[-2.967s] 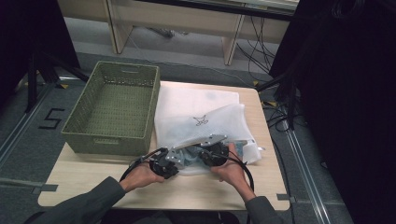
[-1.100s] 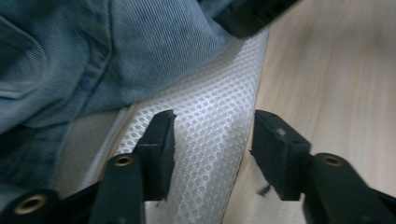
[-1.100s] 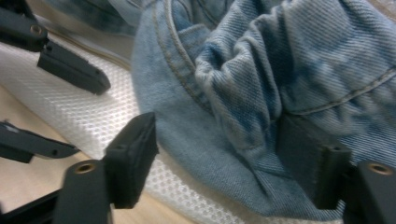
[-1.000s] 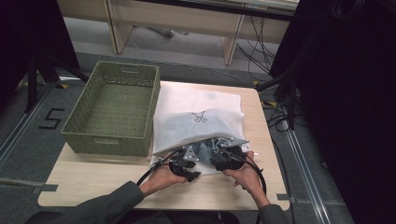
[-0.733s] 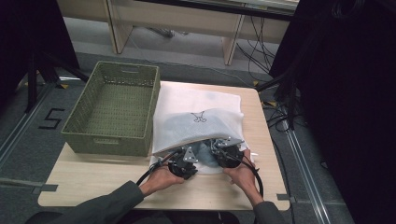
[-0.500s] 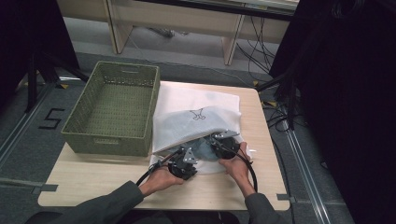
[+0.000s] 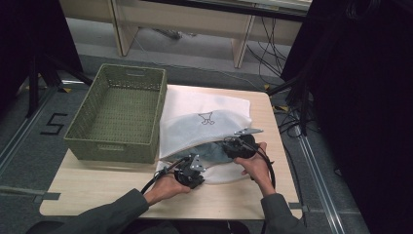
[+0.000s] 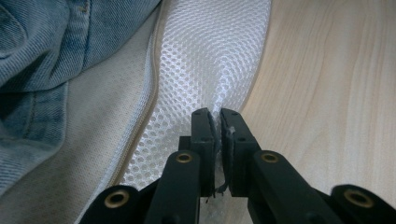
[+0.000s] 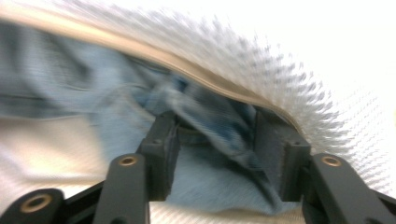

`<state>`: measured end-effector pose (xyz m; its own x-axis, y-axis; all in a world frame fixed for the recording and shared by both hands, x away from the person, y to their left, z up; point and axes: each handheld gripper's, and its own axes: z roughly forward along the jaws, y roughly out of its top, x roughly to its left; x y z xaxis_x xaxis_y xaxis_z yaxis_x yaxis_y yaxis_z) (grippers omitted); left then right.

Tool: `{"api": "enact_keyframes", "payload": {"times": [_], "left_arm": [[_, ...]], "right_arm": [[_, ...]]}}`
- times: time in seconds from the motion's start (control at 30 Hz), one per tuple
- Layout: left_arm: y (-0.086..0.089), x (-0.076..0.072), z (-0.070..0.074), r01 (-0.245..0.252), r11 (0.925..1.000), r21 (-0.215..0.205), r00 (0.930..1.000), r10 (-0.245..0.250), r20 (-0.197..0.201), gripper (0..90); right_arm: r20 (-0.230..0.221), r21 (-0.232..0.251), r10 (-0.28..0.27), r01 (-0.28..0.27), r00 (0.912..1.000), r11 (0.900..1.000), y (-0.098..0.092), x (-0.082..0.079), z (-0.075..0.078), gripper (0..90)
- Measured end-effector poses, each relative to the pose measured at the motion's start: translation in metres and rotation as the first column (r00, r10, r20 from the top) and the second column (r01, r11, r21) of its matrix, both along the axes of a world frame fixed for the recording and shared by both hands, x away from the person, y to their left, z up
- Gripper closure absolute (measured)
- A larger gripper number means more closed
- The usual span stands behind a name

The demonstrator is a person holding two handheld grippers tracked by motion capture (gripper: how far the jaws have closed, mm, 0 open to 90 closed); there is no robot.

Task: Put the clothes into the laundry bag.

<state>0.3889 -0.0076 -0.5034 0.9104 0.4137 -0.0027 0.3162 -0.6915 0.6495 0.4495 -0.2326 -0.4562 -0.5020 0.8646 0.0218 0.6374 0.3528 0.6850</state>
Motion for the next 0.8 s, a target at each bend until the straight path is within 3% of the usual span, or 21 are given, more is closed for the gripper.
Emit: {"api": "enact_keyframes", "payload": {"times": [0.03,0.1,0.17,0.23,0.27,0.3,0.33,0.4,0.43,0.47,0.57,0.6,0.63,0.67,0.7,0.73,0.77,0.8], "left_arm": [[0.000,-0.001,0.000,-0.007,1.0000,-0.004,0.9999,0.007,-0.008,83.5],[0.000,0.000,0.000,-0.002,1.0000,0.001,1.0000,0.002,-0.007,83.4],[0.000,0.000,0.000,-0.002,1.0000,0.000,1.0000,0.002,-0.007,83.4],[0.000,0.000,0.000,0.000,1.0000,-0.004,1.0000,0.000,-0.007,83.4],[0.000,-0.001,0.000,-0.002,1.0000,-0.006,1.0000,0.002,-0.006,83.4],[-0.001,-0.001,-0.001,-0.011,0.9997,-0.021,0.9999,0.011,0.004,83.4],[0.000,-0.001,0.000,0.008,1.0000,0.002,0.9999,-0.008,0.009,83.4],[0.000,-0.001,0.000,0.010,1.0000,0.002,0.9999,-0.010,0.010,83.5],[-0.002,-0.003,-0.002,-0.014,0.9995,-0.030,0.9999,0.014,0.003,83.7],[0.000,-0.001,-0.001,0.010,1.0000,-0.003,0.9999,-0.009,0.010,83.8],[0.000,-0.002,0.000,0.016,0.9999,0.005,0.9998,-0.016,0.009,84.3],[0.000,-0.002,0.000,0.016,0.9999,0.004,0.9999,-0.016,0.001,84.7],[-0.002,-0.005,-0.002,-0.017,0.9993,-0.034,0.9998,0.017,-0.010,84.8],[-0.001,-0.004,-0.001,-0.002,0.9997,-0.023,1.0000,0.002,-0.001,84.9],[-0.002,-0.004,-0.002,-0.005,0.9996,-0.027,0.9999,0.004,-0.014,85.0],[-0.001,-0.004,-0.001,-0.005,0.9997,-0.022,1.0000,0.005,-0.008,85.0],[0.001,-0.002,0.000,0.021,0.9998,0.008,0.9998,-0.021,-0.001,85.0],[0.001,-0.002,0.000,0.021,0.9998,0.006,0.9998,-0.021,0.000,85.0]], "right_arm": [[0.025,-0.008,0.037,-0.037,0.9990,0.999,-0.001,-0.006,0.004,48.3],[0.002,0.011,0.029,-0.029,0.9996,1.000,0.004,-0.016,0.009,47.0],[0.007,-0.005,0.065,-0.065,0.9979,0.998,0.009,-0.025,0.010,46.7],[-0.007,-0.022,0.111,-0.111,0.9938,0.994,0.015,-0.029,0.004,46.9],[0.005,-0.008,0.119,-0.119,0.9929,0.993,0.020,-0.030,-0.003,47.7],[-0.036,-0.006,0.118,-0.118,0.9924,0.993,0.023,-0.031,-0.007,48.3],[-0.049,-0.014,0.125,-0.126,0.9910,0.992,0.025,-0.029,-0.013,49.5],[-0.068,-0.037,0.130,-0.133,0.9892,0.990,0.028,-0.022,-0.025,54.1],[-0.061,-0.043,0.116,-0.119,0.9914,0.992,0.030,-0.019,-0.031,58.8],[-0.083,-0.056,0.113,-0.118,0.9901,0.991,0.031,-0.015,-0.032,62.3],[-0.010,-0.097,0.111,-0.111,0.9938,0.989,0.032,0.000,-0.037,73.5],[-0.017,-0.109,0.105,-0.106,0.9943,0.988,0.034,0.003,-0.037,75.6],[0.010,-0.120,0.092,-0.090,0.9957,0.989,0.035,0.009,-0.038,76.9],[0.001,-0.109,0.071,-0.070,0.9975,0.992,0.038,0.013,-0.037,78.0],[0.030,-0.117,0.058,-0.054,0.9979,0.992,0.039,0.019,-0.038,79.1],[0.024,-0.110,0.035,-0.032,0.9991,0.993,0.040,0.022,-0.037,79.9],[0.038,-0.112,0.021,-0.016,0.9991,0.994,0.040,0.028,-0.038,80.6],[0.058,-0.132,0.024,-0.016,0.9980,0.991,0.038,0.034,-0.039,81.0]]}}
